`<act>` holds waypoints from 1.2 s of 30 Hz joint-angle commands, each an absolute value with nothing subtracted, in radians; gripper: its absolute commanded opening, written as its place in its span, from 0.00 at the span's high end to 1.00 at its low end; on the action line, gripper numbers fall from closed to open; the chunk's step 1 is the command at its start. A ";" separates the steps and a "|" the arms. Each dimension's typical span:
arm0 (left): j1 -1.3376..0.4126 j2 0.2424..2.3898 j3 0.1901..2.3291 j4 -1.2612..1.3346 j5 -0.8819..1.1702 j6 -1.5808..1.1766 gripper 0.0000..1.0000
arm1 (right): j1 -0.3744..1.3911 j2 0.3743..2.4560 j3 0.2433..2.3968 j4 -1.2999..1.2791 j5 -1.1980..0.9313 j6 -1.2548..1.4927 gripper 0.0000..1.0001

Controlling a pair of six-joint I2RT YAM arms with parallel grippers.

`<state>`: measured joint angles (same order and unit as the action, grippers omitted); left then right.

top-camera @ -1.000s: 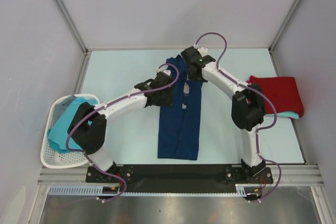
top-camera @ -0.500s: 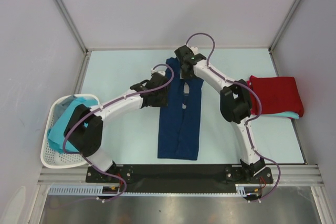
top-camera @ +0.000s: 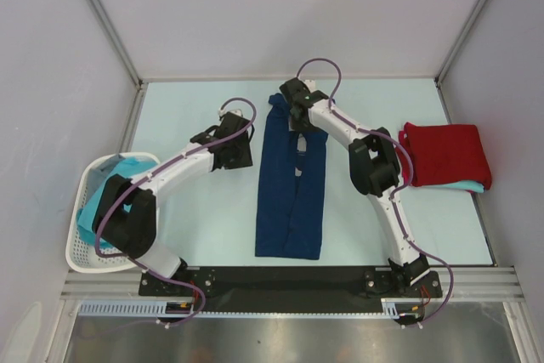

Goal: Fold and stack the t-shirts
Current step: Rotate the tshirt 95 degrees

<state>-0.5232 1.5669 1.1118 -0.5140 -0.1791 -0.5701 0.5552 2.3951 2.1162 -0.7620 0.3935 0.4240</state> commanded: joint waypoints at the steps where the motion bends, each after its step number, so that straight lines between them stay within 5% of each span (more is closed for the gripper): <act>1: -0.526 1.528 1.094 -0.497 -0.163 -0.592 0.60 | 0.572 2.370 2.178 -0.732 0.402 0.400 0.44; 15: -0.526 1.511 1.054 -0.508 -0.163 -0.598 0.61 | 0.526 2.445 2.226 -0.744 0.364 0.394 0.58; 36: -0.614 1.511 1.014 -0.475 -0.124 -0.627 0.63 | 0.578 2.396 2.278 -0.750 0.353 0.400 0.54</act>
<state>-0.6167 1.5616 1.0218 -0.4759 -0.0929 -0.6117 0.5430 2.4500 2.1929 -0.7483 0.3500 0.4068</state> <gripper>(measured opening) 0.357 0.426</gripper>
